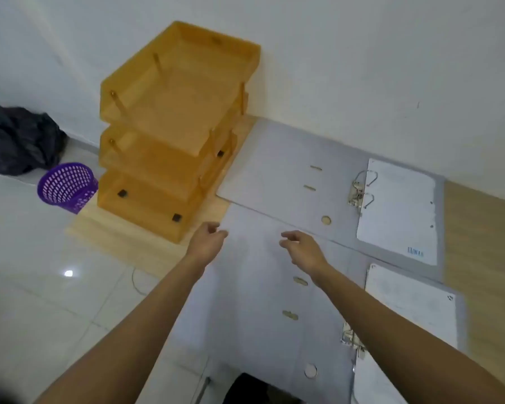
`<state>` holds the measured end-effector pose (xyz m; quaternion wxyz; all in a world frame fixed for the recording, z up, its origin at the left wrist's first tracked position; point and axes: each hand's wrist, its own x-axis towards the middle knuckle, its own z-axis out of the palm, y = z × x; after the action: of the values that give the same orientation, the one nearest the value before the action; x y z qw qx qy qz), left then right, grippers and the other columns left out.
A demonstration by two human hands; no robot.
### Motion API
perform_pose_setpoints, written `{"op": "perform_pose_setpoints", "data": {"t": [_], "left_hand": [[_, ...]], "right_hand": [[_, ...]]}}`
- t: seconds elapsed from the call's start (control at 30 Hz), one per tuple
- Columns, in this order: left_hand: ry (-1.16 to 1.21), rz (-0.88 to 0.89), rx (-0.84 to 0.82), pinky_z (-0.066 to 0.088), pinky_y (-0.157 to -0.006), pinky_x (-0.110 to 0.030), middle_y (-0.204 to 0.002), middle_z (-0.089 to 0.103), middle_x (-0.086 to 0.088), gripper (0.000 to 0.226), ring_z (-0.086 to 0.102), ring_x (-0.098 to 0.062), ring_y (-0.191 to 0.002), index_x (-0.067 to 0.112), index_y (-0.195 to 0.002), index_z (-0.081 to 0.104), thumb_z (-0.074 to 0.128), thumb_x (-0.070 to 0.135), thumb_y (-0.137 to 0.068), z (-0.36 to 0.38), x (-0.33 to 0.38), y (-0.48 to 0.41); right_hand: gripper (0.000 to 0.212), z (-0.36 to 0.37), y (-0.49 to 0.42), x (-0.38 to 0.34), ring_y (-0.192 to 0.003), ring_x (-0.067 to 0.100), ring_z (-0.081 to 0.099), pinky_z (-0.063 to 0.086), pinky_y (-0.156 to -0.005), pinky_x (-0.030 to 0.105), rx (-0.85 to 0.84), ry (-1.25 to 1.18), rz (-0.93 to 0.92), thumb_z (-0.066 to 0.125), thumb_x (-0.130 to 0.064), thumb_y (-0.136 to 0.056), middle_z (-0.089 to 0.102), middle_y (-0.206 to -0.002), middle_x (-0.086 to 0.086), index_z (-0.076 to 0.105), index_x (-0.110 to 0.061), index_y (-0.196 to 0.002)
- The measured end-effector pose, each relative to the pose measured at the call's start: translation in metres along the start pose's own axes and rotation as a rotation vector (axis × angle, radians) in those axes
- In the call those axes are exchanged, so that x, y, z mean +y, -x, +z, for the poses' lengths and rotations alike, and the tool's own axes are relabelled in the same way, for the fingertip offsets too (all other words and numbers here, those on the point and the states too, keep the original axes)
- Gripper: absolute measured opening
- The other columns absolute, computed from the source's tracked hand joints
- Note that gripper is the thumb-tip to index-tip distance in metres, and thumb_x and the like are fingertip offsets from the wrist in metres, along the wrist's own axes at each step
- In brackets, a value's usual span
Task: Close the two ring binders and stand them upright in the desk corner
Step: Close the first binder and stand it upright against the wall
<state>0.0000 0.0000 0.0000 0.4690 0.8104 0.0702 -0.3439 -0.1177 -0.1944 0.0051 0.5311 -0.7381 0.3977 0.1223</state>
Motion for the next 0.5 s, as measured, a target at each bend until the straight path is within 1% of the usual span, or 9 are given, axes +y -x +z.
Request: {"op": "perform_pose_setpoints", "data": {"t": [0.03, 0.07, 0.13, 0.2, 0.33, 0.43, 0.5], "left_hand": [[-0.052, -0.027, 0.027, 0.044, -0.096, -0.037, -0.147, 0.048, -0.008, 0.052, 0.052, -0.026, -0.123, 0.014, -0.144, 0.045, 0.059, 0.027, -0.096, 0.0, -0.009, 0.003], [-0.111, -0.041, 0.058, 0.044, -0.097, -0.038, -0.149, 0.045, -0.01, 0.056, 0.05, -0.029, -0.126, 0.012, -0.147, 0.041, 0.059, 0.027, -0.095, 0.001, -0.016, 0.004], [-0.2, -0.056, 0.064, 0.043, -0.106, -0.043, -0.151, 0.041, -0.012, 0.061, 0.045, -0.033, -0.134, 0.008, -0.149, 0.039, 0.06, 0.025, -0.094, 0.001, -0.044, 0.01], [-0.272, -0.041, 0.093, 0.039, -0.111, -0.048, -0.151, 0.04, -0.013, 0.061, 0.041, -0.035, -0.137, 0.007, -0.148, 0.041, 0.061, 0.023, -0.093, 0.002, -0.062, 0.015], [-0.333, -0.12, 0.192, 0.035, -0.107, -0.052, -0.144, 0.041, -0.01, 0.058, 0.037, -0.036, -0.133, 0.018, -0.141, 0.046, 0.066, 0.032, -0.089, 0.003, -0.077, 0.016], [-0.465, -0.133, 0.252, 0.034, -0.103, -0.054, -0.141, 0.042, -0.013, 0.062, 0.035, -0.036, -0.133, 0.013, -0.133, 0.047, 0.072, 0.041, -0.083, 0.011, -0.083, 0.019], [-0.517, -0.153, 0.293, 0.035, -0.103, -0.054, -0.139, 0.043, -0.016, 0.071, 0.035, -0.037, -0.133, 0.007, -0.131, 0.047, 0.075, 0.047, -0.079, 0.017, -0.085, 0.019]], "right_hand": [[0.043, 0.006, 0.002, 0.004, -0.13, 0.025, 0.053, 0.043, -0.108, 0.038, -0.012, 0.032, -0.002, 0.058, -0.025, -0.095, 0.054, -0.145, 0.007, 0.059, -0.017, -0.137], [0.046, 0.01, 0.005, 0.005, -0.133, 0.026, 0.051, 0.042, -0.108, 0.037, -0.02, 0.065, 0.004, 0.057, -0.025, -0.096, 0.051, -0.148, 0.008, 0.055, -0.017, -0.141], [0.051, 0.022, 0.012, 0.017, -0.136, 0.026, 0.048, 0.039, -0.11, 0.037, -0.069, 0.091, 0.036, 0.057, -0.024, -0.096, 0.048, -0.151, 0.01, 0.05, -0.015, -0.146], [0.054, 0.028, 0.017, 0.027, -0.138, 0.026, 0.047, 0.038, -0.113, 0.038, -0.078, 0.101, 0.064, 0.057, -0.024, -0.096, 0.046, -0.153, 0.011, 0.047, -0.013, -0.148], [0.058, 0.032, 0.021, 0.033, -0.142, 0.026, 0.041, 0.035, -0.116, 0.039, -0.102, 0.058, 0.076, 0.057, -0.026, -0.096, 0.038, -0.157, 0.01, 0.043, -0.015, -0.151], [0.061, 0.035, 0.026, 0.037, -0.144, 0.026, 0.036, 0.032, -0.119, 0.042, -0.098, 0.051, 0.075, 0.058, -0.03, -0.096, 0.031, -0.16, 0.008, 0.04, -0.019, -0.153], [0.062, 0.039, 0.03, 0.041, -0.146, 0.027, 0.032, 0.03, -0.118, 0.039, -0.094, 0.074, 0.067, 0.057, -0.033, -0.096, 0.027, -0.16, 0.005, 0.038, -0.021, -0.154]]}}
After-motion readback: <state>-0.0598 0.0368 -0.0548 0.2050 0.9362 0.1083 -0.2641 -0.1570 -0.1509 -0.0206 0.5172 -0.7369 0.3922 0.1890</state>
